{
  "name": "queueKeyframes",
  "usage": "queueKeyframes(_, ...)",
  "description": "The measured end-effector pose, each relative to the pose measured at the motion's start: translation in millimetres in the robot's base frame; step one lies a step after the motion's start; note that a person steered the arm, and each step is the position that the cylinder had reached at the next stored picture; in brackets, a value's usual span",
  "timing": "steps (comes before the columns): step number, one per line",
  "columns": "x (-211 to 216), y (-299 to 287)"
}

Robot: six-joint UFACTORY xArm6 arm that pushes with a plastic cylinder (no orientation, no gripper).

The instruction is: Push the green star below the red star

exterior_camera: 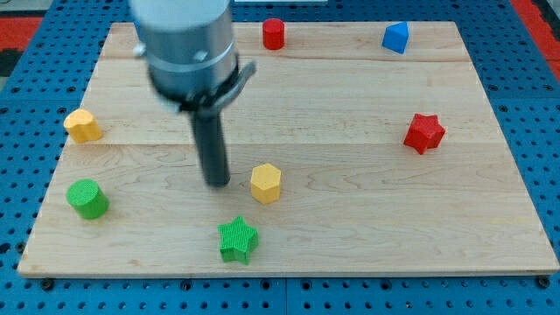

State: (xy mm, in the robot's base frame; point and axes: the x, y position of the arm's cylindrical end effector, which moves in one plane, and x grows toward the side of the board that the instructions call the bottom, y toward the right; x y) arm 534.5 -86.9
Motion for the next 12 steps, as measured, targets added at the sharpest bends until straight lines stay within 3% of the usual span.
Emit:
queueKeyframes(1,53,-6)
queueKeyframes(2,58,28)
queueKeyframes(4,46,253)
queueKeyframes(5,41,228)
queueKeyframes(6,-42,201)
queueKeyframes(7,-79,112)
queueKeyframes(9,6,69)
queueKeyframes(12,-5,377)
